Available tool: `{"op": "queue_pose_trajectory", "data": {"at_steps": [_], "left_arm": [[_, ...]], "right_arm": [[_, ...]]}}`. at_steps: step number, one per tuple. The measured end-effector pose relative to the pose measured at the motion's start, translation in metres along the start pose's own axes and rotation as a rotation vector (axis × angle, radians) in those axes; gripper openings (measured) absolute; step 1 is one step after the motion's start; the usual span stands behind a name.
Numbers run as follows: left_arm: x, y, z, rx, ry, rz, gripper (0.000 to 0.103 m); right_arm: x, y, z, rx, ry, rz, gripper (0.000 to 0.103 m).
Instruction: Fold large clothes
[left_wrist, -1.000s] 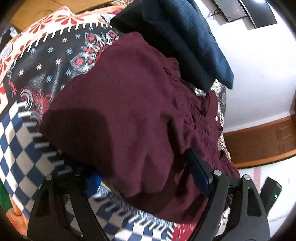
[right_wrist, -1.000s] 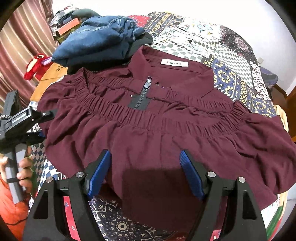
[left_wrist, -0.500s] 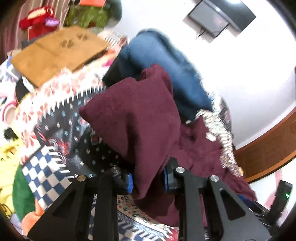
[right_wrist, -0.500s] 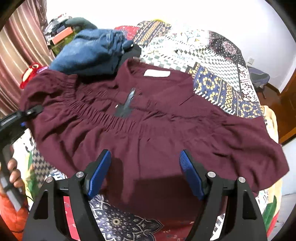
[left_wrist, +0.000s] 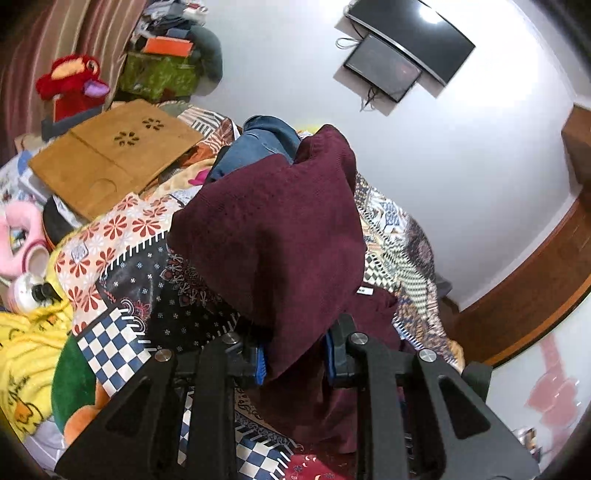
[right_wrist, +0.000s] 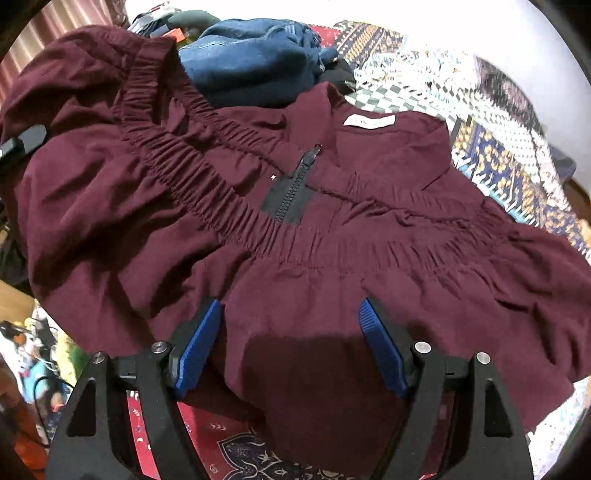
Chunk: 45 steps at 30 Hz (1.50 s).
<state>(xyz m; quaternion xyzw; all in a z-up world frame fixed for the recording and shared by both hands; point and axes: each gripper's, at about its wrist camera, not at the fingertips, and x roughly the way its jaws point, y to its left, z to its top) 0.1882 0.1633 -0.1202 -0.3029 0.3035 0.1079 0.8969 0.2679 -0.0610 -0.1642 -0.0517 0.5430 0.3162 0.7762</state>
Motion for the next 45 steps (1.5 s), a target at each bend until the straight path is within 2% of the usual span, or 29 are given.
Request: {"op": "queue_pose_trajectory", "data": {"at_steps": [3, 6, 10, 16, 19, 20, 22, 24, 29, 33, 36, 37, 40, 43, 45], "left_arm": [[0.004, -0.012, 0.001, 0.015, -0.010, 0.002, 0.023], [0.003, -0.033, 0.004, 0.061, -0.026, -0.004, 0.023], [0.010, -0.078, 0.008, 0.131, -0.045, -0.026, 0.022], [0.041, -0.175, -0.002, 0.269, -0.032, -0.106, 0.022], [0.067, -0.229, -0.027, 0.394, -0.021, -0.103, 0.023], [0.081, -0.251, -0.044, 0.465, -0.006, -0.093, 0.023], [0.099, -0.273, -0.069, 0.550, 0.035, -0.082, 0.023], [0.119, -0.294, -0.102, 0.637, 0.108, -0.078, 0.022], [0.144, -0.317, -0.169, 0.798, 0.297, -0.118, 0.023], [0.138, -0.325, -0.195, 0.962, 0.302, -0.103, 0.030], [0.129, -0.314, -0.185, 0.954, 0.379, -0.181, 0.040], [0.125, -0.311, -0.184, 0.945, 0.399, -0.207, 0.047], [0.105, -0.298, -0.170, 0.907, 0.455, -0.299, 0.052], [0.085, -0.290, -0.160, 0.876, 0.462, -0.328, 0.057], [0.076, -0.280, -0.148, 0.849, 0.432, -0.319, 0.061]], "right_arm": [[-0.014, -0.021, 0.003, 0.086, -0.004, 0.097, 0.074], [-0.039, -0.049, -0.001, 0.163, -0.067, 0.116, 0.074], [-0.080, -0.087, -0.014, 0.195, -0.183, -0.003, 0.074], [-0.141, -0.145, -0.043, 0.293, -0.307, -0.137, 0.074], [-0.165, -0.168, -0.061, 0.352, -0.354, -0.194, 0.074], [-0.171, -0.176, -0.065, 0.373, -0.366, -0.208, 0.074], [-0.182, -0.193, -0.078, 0.417, -0.385, -0.232, 0.074], [-0.187, -0.204, -0.087, 0.455, -0.390, -0.248, 0.074], [-0.193, -0.228, -0.106, 0.539, -0.377, -0.262, 0.074], [-0.196, -0.229, -0.115, 0.553, -0.371, -0.246, 0.074], [-0.197, -0.224, -0.108, 0.521, -0.370, -0.257, 0.074], [-0.198, -0.223, -0.110, 0.515, -0.374, -0.256, 0.074], [-0.199, -0.213, -0.100, 0.474, -0.385, -0.241, 0.074], [-0.197, -0.202, -0.086, 0.431, -0.387, -0.226, 0.074], [-0.193, -0.192, -0.074, 0.402, -0.385, -0.183, 0.074]]}}
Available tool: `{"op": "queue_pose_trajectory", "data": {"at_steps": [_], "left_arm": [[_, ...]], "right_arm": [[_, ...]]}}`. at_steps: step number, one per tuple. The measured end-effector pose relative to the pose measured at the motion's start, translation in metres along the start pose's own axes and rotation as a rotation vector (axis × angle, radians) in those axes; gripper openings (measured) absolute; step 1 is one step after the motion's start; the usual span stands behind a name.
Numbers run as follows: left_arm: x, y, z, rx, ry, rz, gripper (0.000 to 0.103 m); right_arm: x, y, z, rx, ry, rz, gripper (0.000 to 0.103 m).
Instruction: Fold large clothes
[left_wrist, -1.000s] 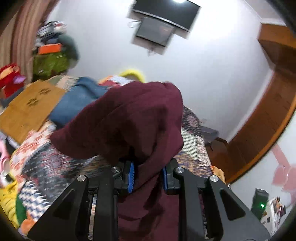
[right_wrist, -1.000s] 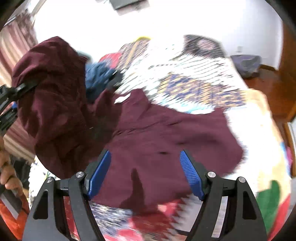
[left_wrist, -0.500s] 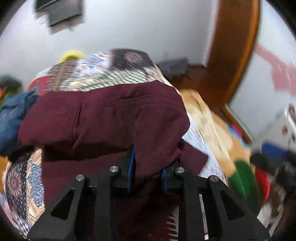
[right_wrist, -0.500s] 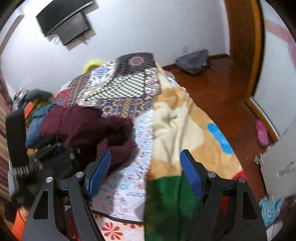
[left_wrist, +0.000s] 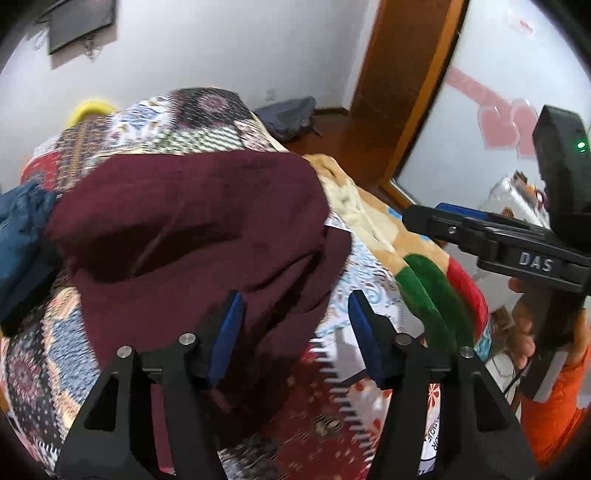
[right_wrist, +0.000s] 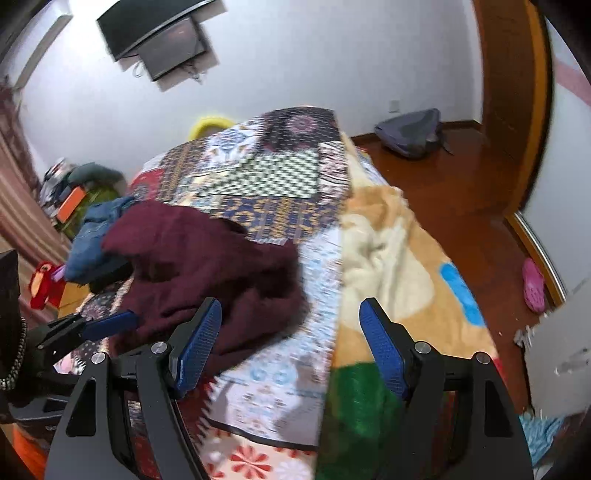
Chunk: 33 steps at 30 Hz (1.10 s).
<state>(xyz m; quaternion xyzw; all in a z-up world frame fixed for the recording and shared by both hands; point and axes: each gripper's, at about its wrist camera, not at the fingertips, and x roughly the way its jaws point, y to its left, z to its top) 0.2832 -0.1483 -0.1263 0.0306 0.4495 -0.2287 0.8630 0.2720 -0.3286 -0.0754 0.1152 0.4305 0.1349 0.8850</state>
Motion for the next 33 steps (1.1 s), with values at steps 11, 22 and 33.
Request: {"op": "queue_pose_trajectory", "data": {"at_steps": [11, 22, 33], "left_arm": [[-0.015, 0.113, -0.034, -0.225, 0.005, 0.243, 0.067], [0.024, 0.142, -0.079, -0.344, 0.025, 0.180, 0.087], [0.011, 0.146, -0.079, -0.313, 0.031, 0.194, 0.087]], "right_arm": [[0.079, 0.036, 0.009, 0.045, 0.185, 0.182, 0.074], [0.104, 0.041, 0.027, 0.136, 0.174, 0.077, 0.044], [0.032, 0.061, 0.025, 0.054, 0.044, 0.166, 0.021]]}}
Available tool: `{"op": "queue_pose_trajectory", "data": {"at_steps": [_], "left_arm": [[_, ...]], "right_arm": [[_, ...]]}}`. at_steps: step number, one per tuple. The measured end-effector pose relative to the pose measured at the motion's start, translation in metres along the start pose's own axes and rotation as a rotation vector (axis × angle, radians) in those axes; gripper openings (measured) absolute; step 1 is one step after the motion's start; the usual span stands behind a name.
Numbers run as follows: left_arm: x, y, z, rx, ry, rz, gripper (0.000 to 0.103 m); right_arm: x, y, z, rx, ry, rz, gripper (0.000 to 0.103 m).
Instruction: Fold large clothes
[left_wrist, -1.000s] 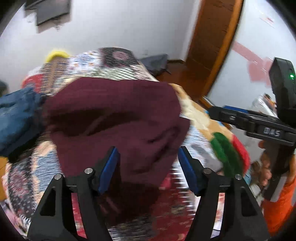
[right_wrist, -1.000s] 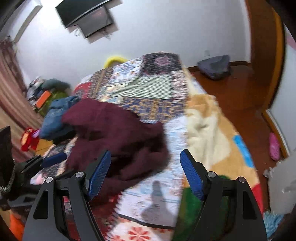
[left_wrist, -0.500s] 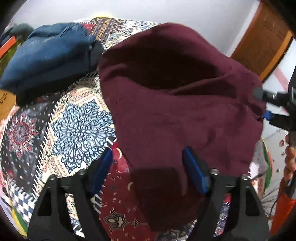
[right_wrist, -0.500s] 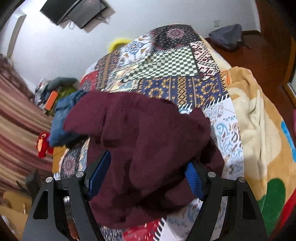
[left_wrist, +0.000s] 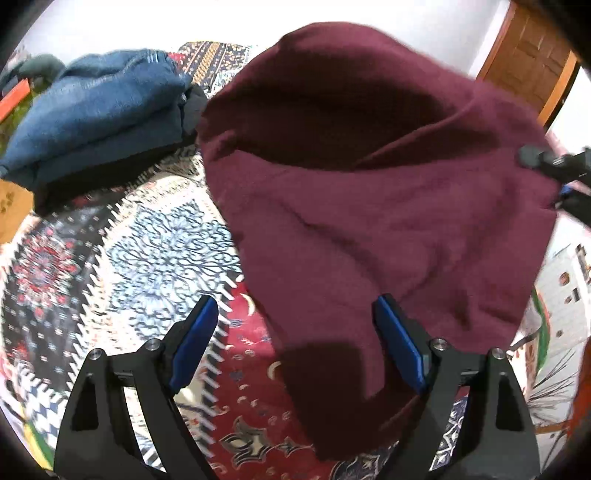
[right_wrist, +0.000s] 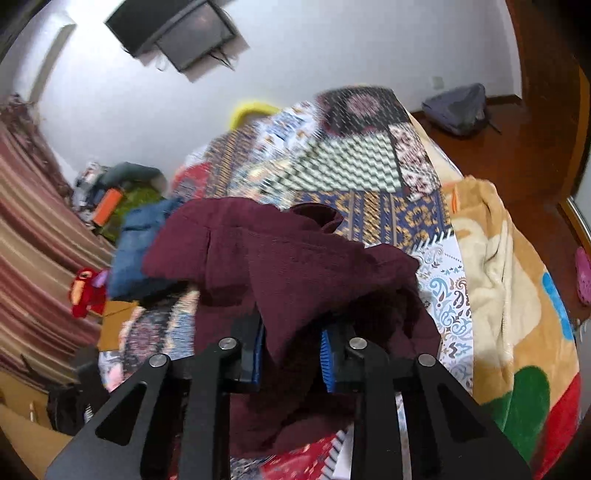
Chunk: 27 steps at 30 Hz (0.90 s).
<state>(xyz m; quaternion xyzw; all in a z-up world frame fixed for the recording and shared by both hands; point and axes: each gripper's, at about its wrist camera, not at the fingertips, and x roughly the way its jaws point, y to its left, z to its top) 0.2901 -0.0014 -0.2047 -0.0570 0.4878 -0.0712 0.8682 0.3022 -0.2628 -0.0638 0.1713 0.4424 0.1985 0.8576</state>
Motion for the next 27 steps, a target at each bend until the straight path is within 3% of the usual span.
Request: {"op": "queue_pose_trajectory", "data": {"at_steps": [4, 11, 13, 18, 23, 25, 27], "left_arm": [[-0.014, -0.005, 0.000, 0.033, -0.008, 0.058, 0.086], [-0.019, -0.010, -0.008, 0.049, -0.002, 0.070, 0.086], [-0.017, -0.015, -0.011, 0.054, 0.010, 0.077, 0.087], [-0.018, -0.016, -0.014, 0.051, 0.004, 0.085, 0.087], [-0.024, -0.016, -0.007, 0.053, 0.000, 0.103, 0.087], [-0.034, -0.021, 0.001, 0.055, -0.036, 0.098, 0.087], [-0.040, -0.028, 0.009, 0.065, -0.067, 0.094, 0.087]], "right_arm": [[-0.007, -0.012, -0.014, -0.001, 0.005, -0.017, 0.019], [0.000, -0.046, -0.035, 0.018, 0.034, -0.082, 0.019], [-0.007, -0.042, -0.037, -0.030, 0.022, -0.131, 0.030], [-0.029, -0.027, -0.034, -0.153, -0.017, -0.244, 0.044], [-0.046, -0.011, -0.021, -0.232, -0.087, -0.304, 0.047], [-0.045, -0.005, -0.017, -0.257, -0.102, -0.301, 0.062], [-0.042, 0.003, -0.011, -0.290, -0.127, -0.312, 0.071]]}}
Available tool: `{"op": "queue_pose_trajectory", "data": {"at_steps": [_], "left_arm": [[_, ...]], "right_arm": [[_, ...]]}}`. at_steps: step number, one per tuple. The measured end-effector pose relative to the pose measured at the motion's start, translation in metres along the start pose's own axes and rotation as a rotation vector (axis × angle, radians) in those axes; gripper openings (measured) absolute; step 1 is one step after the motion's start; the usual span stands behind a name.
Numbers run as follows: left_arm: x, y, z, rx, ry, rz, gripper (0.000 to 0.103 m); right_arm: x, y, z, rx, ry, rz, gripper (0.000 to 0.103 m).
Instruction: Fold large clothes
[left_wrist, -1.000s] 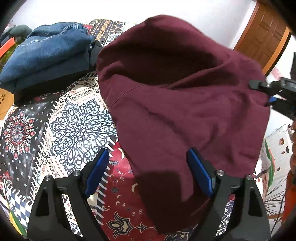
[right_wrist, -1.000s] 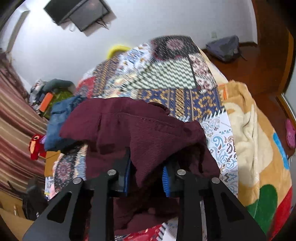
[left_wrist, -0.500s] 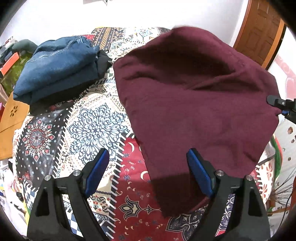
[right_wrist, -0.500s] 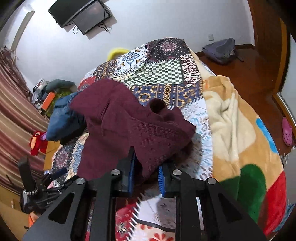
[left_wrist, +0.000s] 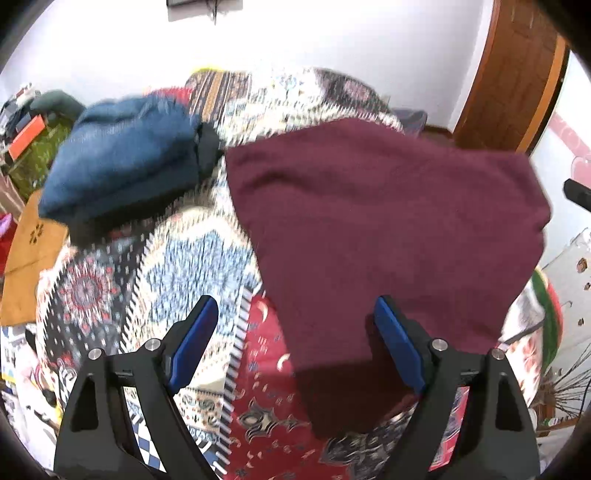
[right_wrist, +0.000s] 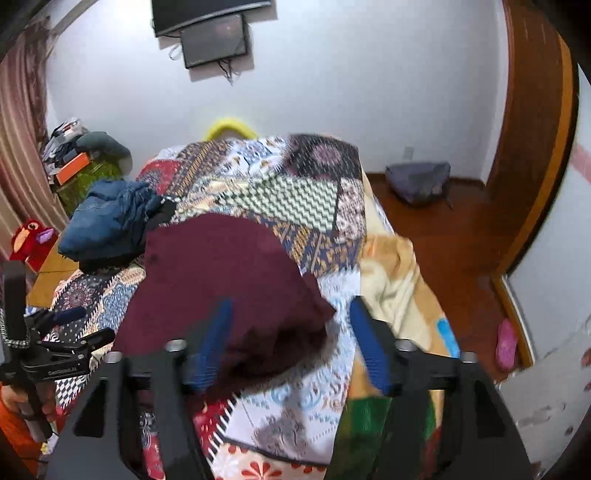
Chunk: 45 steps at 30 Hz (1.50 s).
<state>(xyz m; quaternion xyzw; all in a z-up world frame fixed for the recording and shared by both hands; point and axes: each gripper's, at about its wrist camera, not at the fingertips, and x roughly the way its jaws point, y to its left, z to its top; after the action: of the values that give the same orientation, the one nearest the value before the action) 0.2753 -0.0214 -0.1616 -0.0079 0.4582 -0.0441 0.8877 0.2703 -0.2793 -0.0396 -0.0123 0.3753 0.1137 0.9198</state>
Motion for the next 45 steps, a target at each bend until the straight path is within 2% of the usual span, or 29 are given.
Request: {"op": "queue_pose_trajectory", "data": {"at_steps": [3, 4, 8, 11, 12, 13, 16, 20, 22, 26, 29, 31, 33, 38, 40, 45], "left_arm": [[-0.007, -0.015, 0.012, 0.013, -0.039, -0.016, 0.087], [-0.005, -0.021, 0.015, 0.016, -0.038, -0.026, 0.087], [0.015, -0.040, 0.010, 0.042, 0.017, -0.044, 0.087], [0.031, -0.052, -0.005, 0.082, 0.057, -0.029, 0.087], [0.033, -0.055, -0.010, 0.097, 0.062, -0.023, 0.087], [0.034, -0.056, -0.014, 0.111, 0.057, -0.016, 0.088], [0.030, -0.056, -0.018, 0.132, 0.039, -0.009, 0.091], [0.022, -0.043, -0.013, 0.092, 0.051, -0.011, 0.091], [0.016, -0.032, -0.008, 0.062, 0.034, 0.019, 0.091], [0.012, -0.002, 0.002, -0.052, 0.023, 0.019, 0.091], [0.026, 0.025, 0.005, -0.177, 0.080, -0.027, 0.091], [0.040, 0.040, 0.002, -0.263, 0.136, -0.094, 0.091], [0.055, 0.048, -0.004, -0.319, 0.186, -0.163, 0.091], [0.082, 0.055, -0.007, -0.429, 0.249, -0.319, 0.091], [0.089, 0.054, -0.006, -0.449, 0.260, -0.360, 0.091], [0.118, 0.049, -0.003, -0.525, 0.323, -0.484, 0.091]], "right_arm": [[0.014, 0.009, 0.002, -0.042, 0.020, 0.007, 0.073], [0.025, 0.010, 0.001, -0.053, 0.055, 0.013, 0.073], [0.055, 0.000, -0.011, -0.048, 0.167, 0.004, 0.073], [0.066, -0.019, -0.025, 0.022, 0.220, 0.086, 0.077], [0.068, -0.028, -0.028, 0.065, 0.240, 0.112, 0.084], [0.069, -0.032, -0.030, 0.087, 0.253, 0.128, 0.087], [0.073, -0.043, -0.034, 0.154, 0.302, 0.206, 0.087], [0.073, -0.045, -0.028, 0.184, 0.333, 0.254, 0.087], [0.073, -0.044, -0.024, 0.191, 0.336, 0.275, 0.087], [0.089, -0.048, -0.022, 0.225, 0.384, 0.324, 0.087], [0.105, -0.053, -0.028, 0.283, 0.436, 0.398, 0.089], [0.114, -0.059, -0.033, 0.335, 0.466, 0.441, 0.095], [0.122, -0.065, -0.038, 0.378, 0.489, 0.486, 0.097], [0.137, -0.070, -0.044, 0.466, 0.523, 0.576, 0.098], [0.142, -0.071, -0.045, 0.494, 0.531, 0.600, 0.098], [0.148, -0.071, -0.043, 0.510, 0.529, 0.612, 0.100]]}}
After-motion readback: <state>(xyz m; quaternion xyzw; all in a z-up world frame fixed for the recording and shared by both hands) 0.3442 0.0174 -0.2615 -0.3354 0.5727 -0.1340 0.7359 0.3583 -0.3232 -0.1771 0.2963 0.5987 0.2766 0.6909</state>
